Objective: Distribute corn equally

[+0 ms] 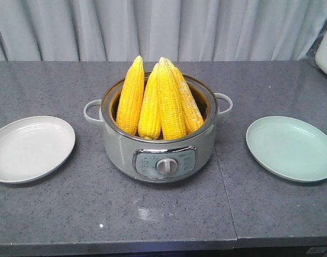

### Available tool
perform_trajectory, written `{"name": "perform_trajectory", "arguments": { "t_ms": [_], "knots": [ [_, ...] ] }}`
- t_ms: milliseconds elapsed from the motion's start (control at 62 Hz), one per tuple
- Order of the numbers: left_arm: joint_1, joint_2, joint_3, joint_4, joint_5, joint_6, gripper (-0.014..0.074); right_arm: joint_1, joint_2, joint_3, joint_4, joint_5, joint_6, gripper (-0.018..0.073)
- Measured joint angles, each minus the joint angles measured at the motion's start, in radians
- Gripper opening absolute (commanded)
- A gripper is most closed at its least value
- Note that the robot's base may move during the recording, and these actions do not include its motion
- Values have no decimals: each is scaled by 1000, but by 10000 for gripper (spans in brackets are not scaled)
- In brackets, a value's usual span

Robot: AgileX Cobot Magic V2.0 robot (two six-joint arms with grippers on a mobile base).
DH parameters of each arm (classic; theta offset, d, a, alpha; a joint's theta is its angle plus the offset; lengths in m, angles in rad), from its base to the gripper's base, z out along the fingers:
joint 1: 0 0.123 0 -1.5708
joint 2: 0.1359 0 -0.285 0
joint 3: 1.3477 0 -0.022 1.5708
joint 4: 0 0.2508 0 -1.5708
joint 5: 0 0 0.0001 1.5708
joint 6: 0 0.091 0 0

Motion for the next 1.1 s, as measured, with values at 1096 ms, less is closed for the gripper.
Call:
{"name": "perform_trajectory", "arguments": {
  "t_ms": [1096],
  "knots": [
    [0, 0, 0, 0, 0, 0, -6, 0, 0, 0, 0, 0, 0, -5]
  ]
}}
